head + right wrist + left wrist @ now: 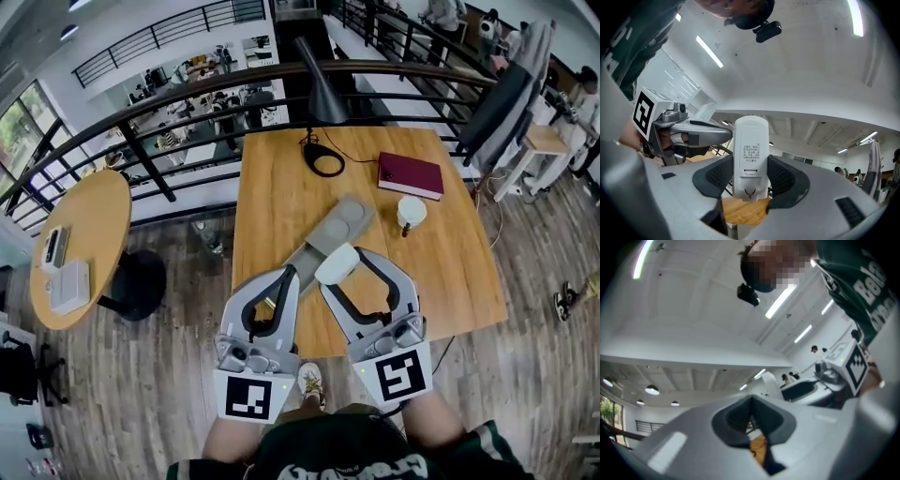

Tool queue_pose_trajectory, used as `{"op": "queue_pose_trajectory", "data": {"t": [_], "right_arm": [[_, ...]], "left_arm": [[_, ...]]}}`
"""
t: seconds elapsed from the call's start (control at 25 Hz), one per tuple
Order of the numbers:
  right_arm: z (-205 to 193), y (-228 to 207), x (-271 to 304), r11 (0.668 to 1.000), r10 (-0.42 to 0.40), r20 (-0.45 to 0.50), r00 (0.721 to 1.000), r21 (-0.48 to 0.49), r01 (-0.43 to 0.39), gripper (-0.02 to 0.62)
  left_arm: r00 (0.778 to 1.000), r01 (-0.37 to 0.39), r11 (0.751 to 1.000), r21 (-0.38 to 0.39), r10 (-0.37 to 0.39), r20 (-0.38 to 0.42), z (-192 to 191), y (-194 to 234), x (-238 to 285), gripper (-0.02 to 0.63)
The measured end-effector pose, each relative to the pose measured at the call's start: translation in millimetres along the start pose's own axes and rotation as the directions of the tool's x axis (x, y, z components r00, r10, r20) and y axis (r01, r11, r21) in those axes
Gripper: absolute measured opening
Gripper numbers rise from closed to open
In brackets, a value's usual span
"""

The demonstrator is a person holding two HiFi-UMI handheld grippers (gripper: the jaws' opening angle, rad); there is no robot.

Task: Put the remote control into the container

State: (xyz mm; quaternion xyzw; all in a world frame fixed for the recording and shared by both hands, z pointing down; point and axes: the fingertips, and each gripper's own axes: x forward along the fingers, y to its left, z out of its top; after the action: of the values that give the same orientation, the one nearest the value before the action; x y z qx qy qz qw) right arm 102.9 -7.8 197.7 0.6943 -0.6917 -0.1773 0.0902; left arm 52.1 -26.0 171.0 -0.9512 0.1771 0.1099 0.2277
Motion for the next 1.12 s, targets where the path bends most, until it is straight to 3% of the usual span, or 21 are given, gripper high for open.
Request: {"op": "queue_pose_trajectory", "data": {"t": [0.24,0.64,0.92,1.12], "right_arm": [[-25,0,49,1.000,-0.005,-0.041,0.999,0.016,0.006,0.239],[-65,-10,77,0.998,0.056,-0.085,0.995,0.045,-0.053,0.239],[-72,-8,88,0.991,0.129,-0.093,0.987,0.047,-0.125,0.239],[-74,1,100,0.967,0.252,-0.057,0.966,0.051,-0.249,0.240]], "left_arm": [[0.999,0.021,1.000,-0.018,-0.022,-0.024,-43,34,18,-0.002],[0.997,-0.001,0.999,-0.032,-0.001,-0.079,-88,35,41,-0.002],[0.991,-0.086,0.995,-0.045,0.081,-0.108,-100,46,40,-0.002],[0.968,-0.197,0.980,-0.026,0.191,-0.161,-108,53,35,-0.002]]}}
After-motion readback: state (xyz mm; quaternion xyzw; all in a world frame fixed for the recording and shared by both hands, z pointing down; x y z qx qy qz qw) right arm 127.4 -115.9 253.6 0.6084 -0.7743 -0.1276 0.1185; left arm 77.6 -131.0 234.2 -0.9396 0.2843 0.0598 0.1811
